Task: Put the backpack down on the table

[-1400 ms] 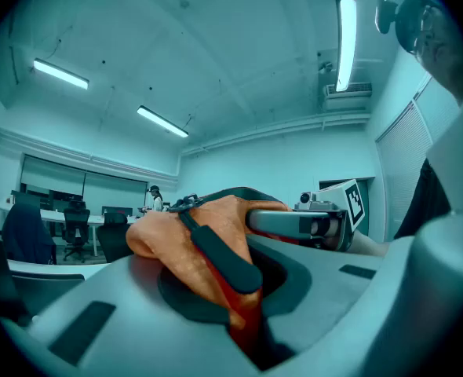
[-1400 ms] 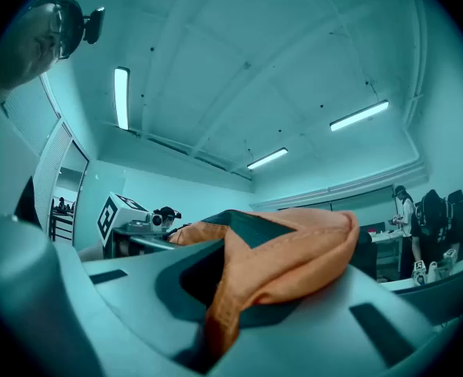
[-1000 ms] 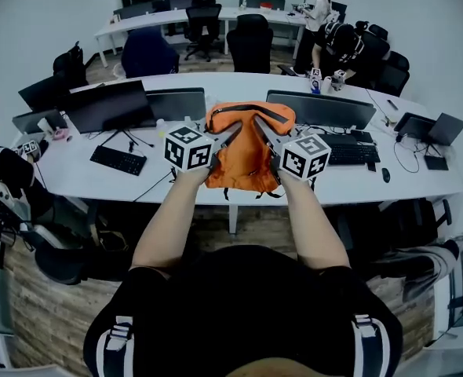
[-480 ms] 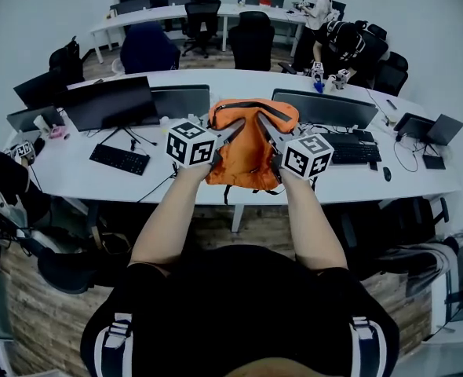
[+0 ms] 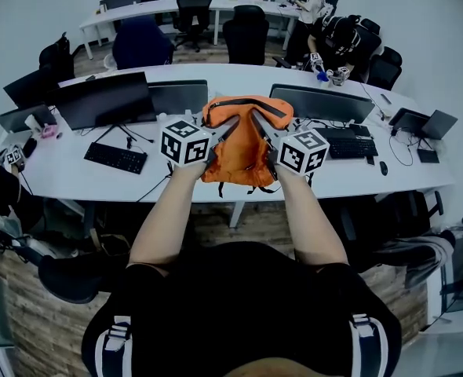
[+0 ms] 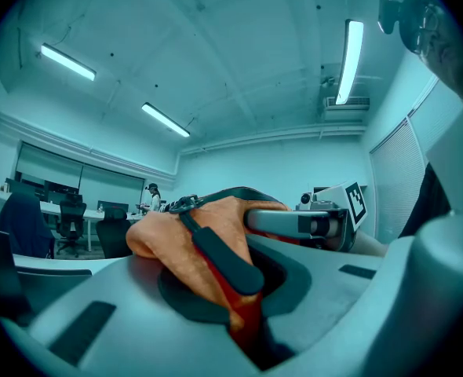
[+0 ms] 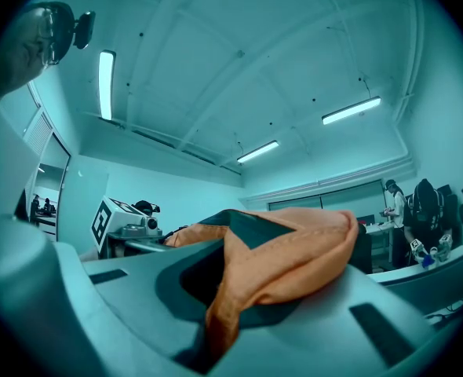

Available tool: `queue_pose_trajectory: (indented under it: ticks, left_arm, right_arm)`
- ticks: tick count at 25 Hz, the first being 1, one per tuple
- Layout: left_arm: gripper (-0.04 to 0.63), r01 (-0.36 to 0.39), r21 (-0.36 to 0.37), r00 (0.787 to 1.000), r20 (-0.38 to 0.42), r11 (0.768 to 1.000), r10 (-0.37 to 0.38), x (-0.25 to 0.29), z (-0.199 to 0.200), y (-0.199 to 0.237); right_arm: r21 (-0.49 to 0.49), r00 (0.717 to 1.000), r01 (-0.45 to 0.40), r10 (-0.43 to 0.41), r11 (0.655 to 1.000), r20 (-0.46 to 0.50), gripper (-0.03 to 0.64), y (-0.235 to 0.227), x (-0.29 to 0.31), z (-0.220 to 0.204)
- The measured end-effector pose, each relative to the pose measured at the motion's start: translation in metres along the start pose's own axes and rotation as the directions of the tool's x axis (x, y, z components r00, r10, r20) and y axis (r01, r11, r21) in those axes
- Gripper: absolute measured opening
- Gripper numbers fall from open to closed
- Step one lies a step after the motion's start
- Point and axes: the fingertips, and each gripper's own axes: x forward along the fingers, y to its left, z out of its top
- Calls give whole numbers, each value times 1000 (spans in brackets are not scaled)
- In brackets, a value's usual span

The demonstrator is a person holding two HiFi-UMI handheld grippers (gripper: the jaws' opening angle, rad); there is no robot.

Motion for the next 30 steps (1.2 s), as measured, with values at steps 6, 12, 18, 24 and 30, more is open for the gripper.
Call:
queue_pose_trajectory:
  ticks: [6,12,18,24,30]
  left_arm:
    - [54,-15,0,1000,7,1000,15,0,0,16]
    - [54,-22,-10,1000,-4,1000,22,18,-8,28]
    - [52,-22,-7,1000,-13,1000,22,45,-10,34]
    - [52,-31,-15,999,-25,999,31,73,-13,41]
    - [52,-39,-20,999,-35,999,39,104,-16,48]
  right_arm:
    - [-2,1000,-22,22,1000,4,37,-4,16,-2]
    - [19,1000,-28,28,999,-1,37,-25,21,-11]
    - [30,1000,-27,27,999,7,37,-52,20,-12]
    - [46,999,-33,33,998,0,37,-83,19,-16]
    - [61,999,-36,36,997,-3,37,-115,17,-20]
